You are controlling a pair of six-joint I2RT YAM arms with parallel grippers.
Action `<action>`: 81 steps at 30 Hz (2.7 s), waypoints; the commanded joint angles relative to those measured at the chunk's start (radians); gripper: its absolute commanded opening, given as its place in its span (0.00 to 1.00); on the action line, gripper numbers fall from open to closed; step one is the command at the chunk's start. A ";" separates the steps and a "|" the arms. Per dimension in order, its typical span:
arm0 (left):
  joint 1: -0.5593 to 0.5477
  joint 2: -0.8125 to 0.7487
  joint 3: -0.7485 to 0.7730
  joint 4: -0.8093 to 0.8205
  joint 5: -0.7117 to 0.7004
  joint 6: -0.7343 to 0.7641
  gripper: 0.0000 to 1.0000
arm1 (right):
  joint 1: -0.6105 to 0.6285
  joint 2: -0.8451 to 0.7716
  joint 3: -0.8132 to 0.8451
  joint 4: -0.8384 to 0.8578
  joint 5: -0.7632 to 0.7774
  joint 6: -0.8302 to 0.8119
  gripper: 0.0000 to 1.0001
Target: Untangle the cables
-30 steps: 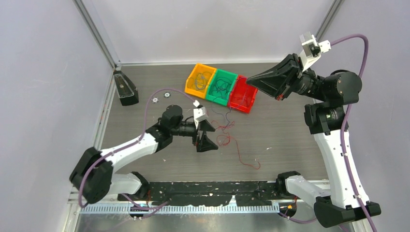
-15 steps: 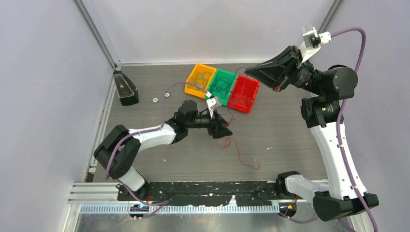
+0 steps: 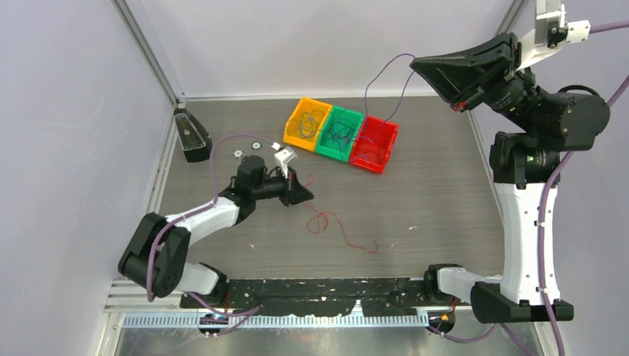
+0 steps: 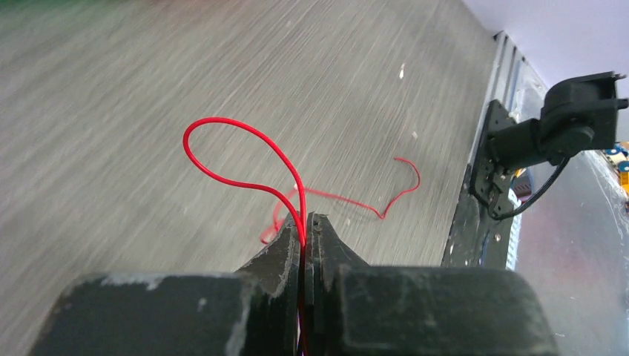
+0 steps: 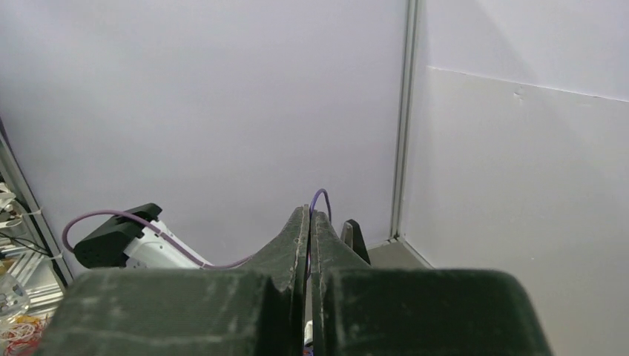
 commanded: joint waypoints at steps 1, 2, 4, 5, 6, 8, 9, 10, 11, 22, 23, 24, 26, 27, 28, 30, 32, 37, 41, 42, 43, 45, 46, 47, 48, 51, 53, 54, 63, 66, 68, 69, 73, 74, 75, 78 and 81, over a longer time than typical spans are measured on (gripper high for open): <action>0.055 -0.115 -0.074 -0.126 0.045 0.060 0.00 | -0.010 0.014 -0.009 -0.024 0.031 -0.033 0.06; 0.059 -0.143 -0.086 -0.134 0.049 0.070 0.00 | -0.011 0.013 -0.028 -0.025 0.035 -0.044 0.05; 0.060 -0.187 -0.101 -0.160 0.047 0.098 0.00 | -0.010 0.015 -0.087 -0.043 0.045 -0.081 0.06; 0.060 -0.214 -0.112 -0.163 0.043 0.105 0.00 | -0.011 0.021 -0.120 -0.062 0.049 -0.115 0.06; 0.060 -0.231 -0.116 -0.171 0.042 0.116 0.00 | -0.011 0.026 -0.137 -0.067 0.056 -0.129 0.05; 0.060 -0.257 -0.118 -0.201 0.034 0.134 0.00 | -0.010 0.047 -0.172 -0.084 0.071 -0.171 0.05; 0.061 -0.268 -0.118 -0.215 0.029 0.142 0.00 | -0.006 0.064 -0.188 -0.098 0.080 -0.199 0.05; 0.062 -0.277 -0.118 -0.225 0.026 0.147 0.00 | -0.002 0.072 -0.194 -0.104 0.097 -0.215 0.05; 0.062 -0.285 -0.121 -0.233 0.024 0.148 0.00 | 0.007 0.092 -0.201 -0.118 0.108 -0.256 0.05; 0.067 -0.358 -0.191 -0.215 -0.026 0.127 0.02 | 0.088 0.303 -0.181 -0.086 0.296 -0.397 0.06; 0.070 -0.361 -0.192 -0.221 -0.026 0.130 0.02 | 0.093 0.319 -0.176 -0.079 0.307 -0.397 0.05; 0.072 -0.362 -0.192 -0.224 -0.026 0.130 0.02 | 0.103 0.355 -0.162 -0.069 0.311 -0.402 0.05; 0.076 -0.361 -0.195 -0.220 -0.027 0.128 0.02 | 0.117 0.410 -0.146 -0.062 0.329 -0.419 0.06; 0.078 -0.359 -0.197 -0.214 -0.027 0.124 0.02 | 0.121 0.447 -0.142 -0.057 0.338 -0.427 0.05; 0.080 -0.358 -0.198 -0.208 -0.028 0.120 0.02 | 0.128 0.466 -0.135 -0.052 0.342 -0.447 0.05; 0.081 -0.355 -0.200 -0.201 -0.028 0.112 0.02 | 0.131 0.518 -0.126 -0.050 0.357 -0.464 0.05; 0.084 -0.352 -0.199 -0.200 -0.029 0.112 0.02 | 0.130 0.572 -0.114 -0.055 0.361 -0.474 0.05; 0.097 -0.351 -0.208 -0.201 -0.029 0.109 0.02 | 0.137 0.670 -0.114 -0.101 0.396 -0.587 0.05; 0.106 -0.355 -0.216 -0.203 -0.029 0.109 0.02 | 0.137 0.712 -0.101 -0.163 0.409 -0.661 0.05; 0.108 -0.354 -0.217 -0.204 -0.030 0.109 0.02 | 0.137 0.715 -0.100 -0.168 0.413 -0.664 0.05; 0.109 -0.355 -0.217 -0.204 -0.031 0.108 0.02 | 0.137 0.719 -0.099 -0.174 0.415 -0.667 0.05; 0.111 -0.354 -0.215 -0.204 -0.030 0.106 0.02 | 0.139 0.720 -0.094 -0.196 0.450 -0.687 0.05; 0.111 -0.354 -0.216 -0.204 -0.029 0.106 0.02 | 0.141 0.726 -0.089 -0.212 0.490 -0.702 0.05; 0.111 -0.354 -0.215 -0.204 -0.030 0.107 0.02 | 0.144 0.732 -0.070 -0.251 0.514 -0.750 0.05; 0.111 -0.354 -0.216 -0.203 -0.030 0.107 0.02 | 0.147 0.750 -0.057 -0.279 0.558 -0.803 0.05; 0.111 -0.356 -0.217 -0.200 -0.032 0.108 0.02 | 0.154 0.798 0.011 -0.419 0.619 -0.902 0.05; 0.112 -0.358 -0.220 -0.200 -0.034 0.108 0.02 | 0.161 0.830 0.035 -0.475 0.643 -0.958 0.06; 0.113 -0.360 -0.220 -0.201 -0.034 0.108 0.02 | 0.169 0.847 0.037 -0.500 0.654 -0.996 0.05; 0.129 -0.372 -0.228 -0.212 -0.036 0.102 0.02 | 0.250 0.965 0.111 -0.639 0.810 -1.189 0.05; 0.130 -0.367 -0.225 -0.211 -0.034 0.098 0.02 | 0.280 1.007 0.165 -0.702 0.829 -1.237 0.06; 0.132 -0.368 -0.226 -0.209 -0.037 0.098 0.02 | 0.290 1.024 0.180 -0.709 0.820 -1.244 0.05; 0.133 -0.370 -0.228 -0.209 -0.038 0.098 0.02 | 0.297 1.033 0.182 -0.709 0.818 -1.244 0.05; 0.138 -0.370 -0.236 -0.206 -0.037 0.099 0.02 | 0.307 1.040 0.186 -0.683 0.811 -1.234 0.05; 0.138 -0.370 -0.237 -0.206 -0.039 0.098 0.02 | 0.308 1.036 0.180 -0.669 0.799 -1.230 0.05; 0.139 -0.368 -0.235 -0.206 -0.040 0.098 0.02 | 0.308 1.030 0.178 -0.667 0.790 -1.226 0.05; 0.140 -0.366 -0.234 -0.205 -0.038 0.097 0.01 | 0.313 1.021 0.189 -0.707 0.739 -1.240 0.05; 0.140 -0.361 -0.231 -0.203 -0.038 0.095 0.01 | 0.329 1.030 0.209 -0.783 0.724 -1.275 0.06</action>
